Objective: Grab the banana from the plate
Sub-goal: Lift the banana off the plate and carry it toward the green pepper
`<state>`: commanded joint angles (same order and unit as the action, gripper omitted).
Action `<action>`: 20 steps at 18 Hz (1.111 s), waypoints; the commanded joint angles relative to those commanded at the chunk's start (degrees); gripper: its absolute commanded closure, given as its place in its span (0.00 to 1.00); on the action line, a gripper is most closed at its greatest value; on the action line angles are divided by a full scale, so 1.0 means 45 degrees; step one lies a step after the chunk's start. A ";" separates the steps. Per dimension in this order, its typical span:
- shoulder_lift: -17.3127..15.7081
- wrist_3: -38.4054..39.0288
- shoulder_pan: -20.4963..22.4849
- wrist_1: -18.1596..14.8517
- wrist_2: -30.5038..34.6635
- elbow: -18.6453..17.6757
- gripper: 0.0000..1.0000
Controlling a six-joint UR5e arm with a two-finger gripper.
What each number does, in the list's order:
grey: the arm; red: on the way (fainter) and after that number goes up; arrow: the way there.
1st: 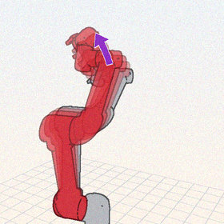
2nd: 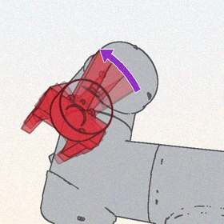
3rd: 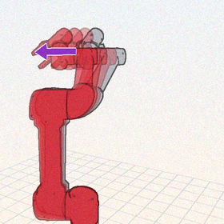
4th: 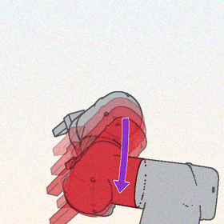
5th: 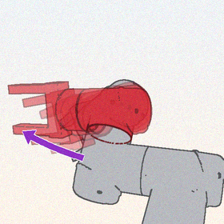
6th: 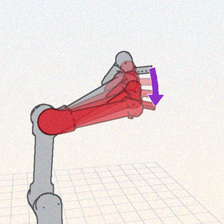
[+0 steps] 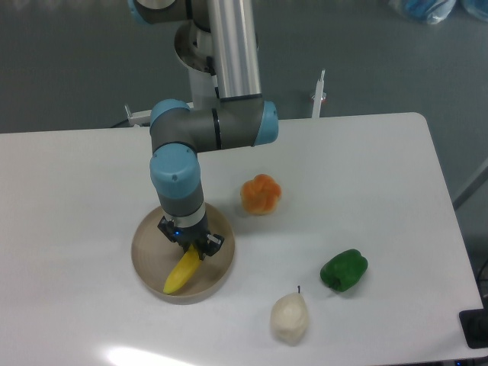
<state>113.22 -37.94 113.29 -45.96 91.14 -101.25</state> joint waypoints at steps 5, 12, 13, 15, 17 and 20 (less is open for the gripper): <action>-0.1136 -0.1584 0.1346 -0.0605 -0.0039 0.0738 0.72; -0.0787 -0.3617 0.3298 -0.1310 -0.0058 0.2712 0.72; -0.0708 -0.3833 0.3495 -0.1310 -0.0058 0.2889 0.72; -0.0376 -0.4361 0.3925 -0.1310 -0.0039 0.3182 0.72; -0.0258 -0.4751 0.4335 -0.1310 -0.0039 0.3320 0.72; -0.0141 -0.5104 0.4667 -0.1329 -0.0039 0.3437 0.72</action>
<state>112.59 -60.90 134.29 -51.94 90.97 -85.78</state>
